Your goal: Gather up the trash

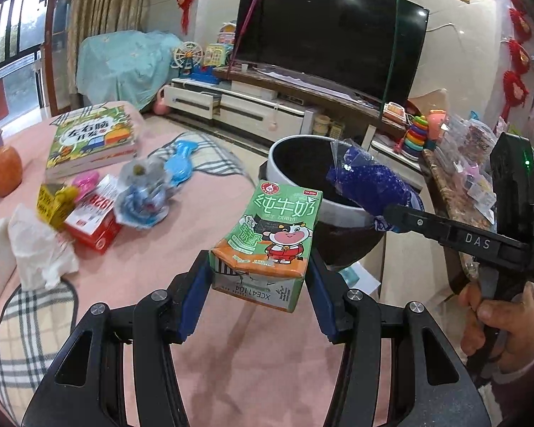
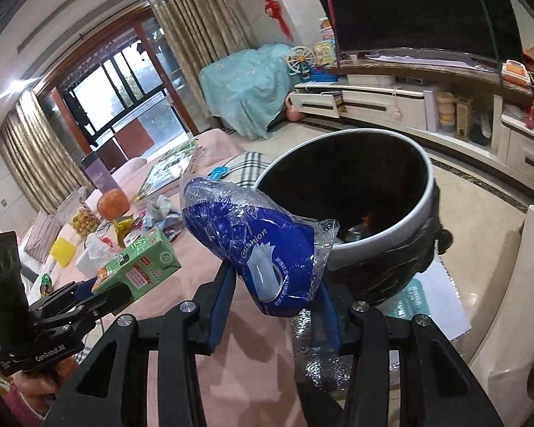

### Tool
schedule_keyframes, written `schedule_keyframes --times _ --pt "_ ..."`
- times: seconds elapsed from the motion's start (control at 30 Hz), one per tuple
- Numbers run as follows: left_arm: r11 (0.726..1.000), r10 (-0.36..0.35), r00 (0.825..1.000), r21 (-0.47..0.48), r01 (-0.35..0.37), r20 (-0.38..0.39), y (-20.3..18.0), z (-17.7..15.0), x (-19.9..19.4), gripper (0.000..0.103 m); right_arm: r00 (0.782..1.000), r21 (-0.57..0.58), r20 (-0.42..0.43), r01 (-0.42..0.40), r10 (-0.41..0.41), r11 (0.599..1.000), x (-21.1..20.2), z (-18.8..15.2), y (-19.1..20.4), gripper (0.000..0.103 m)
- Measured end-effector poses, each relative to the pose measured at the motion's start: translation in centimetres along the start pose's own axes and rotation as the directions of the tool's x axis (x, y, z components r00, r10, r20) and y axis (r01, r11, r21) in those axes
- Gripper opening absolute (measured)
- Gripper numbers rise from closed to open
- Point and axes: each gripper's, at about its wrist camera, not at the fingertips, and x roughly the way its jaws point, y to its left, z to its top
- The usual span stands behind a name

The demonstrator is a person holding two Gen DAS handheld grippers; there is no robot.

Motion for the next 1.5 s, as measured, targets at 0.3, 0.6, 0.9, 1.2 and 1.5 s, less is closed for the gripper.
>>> schedule_keyframes --times 0.3,0.6,0.9,1.2,1.5 --pt "1.0 -0.011 1.0 0.024 0.012 -0.006 -1.8 1.3 1.5 0.052 0.999 0.017 0.0 0.033 -0.033 0.999 -0.3 0.7 -1.6 0.045" --pt "0.999 -0.014 1.0 0.052 0.015 -0.015 -3.2 2.3 2.8 0.052 0.999 0.028 0.006 0.05 -0.05 0.998 -0.6 1.5 -2.9 0.045" --pt "0.998 -0.003 1.0 0.068 0.005 -0.026 -3.8 3.5 4.1 0.052 0.996 0.026 -0.006 0.094 -0.094 0.995 -0.2 2.6 -4.0 0.045" --pt "0.997 0.006 1.0 0.073 -0.004 -0.028 -4.2 5.1 5.3 0.052 0.991 -0.012 -0.016 0.132 -0.132 0.991 0.2 3.8 -4.4 0.045" --pt "0.995 0.006 0.999 0.099 -0.002 -0.032 -5.4 6.7 6.9 0.052 0.989 -0.033 -0.014 0.147 -0.148 0.989 0.5 5.4 -4.6 0.044"
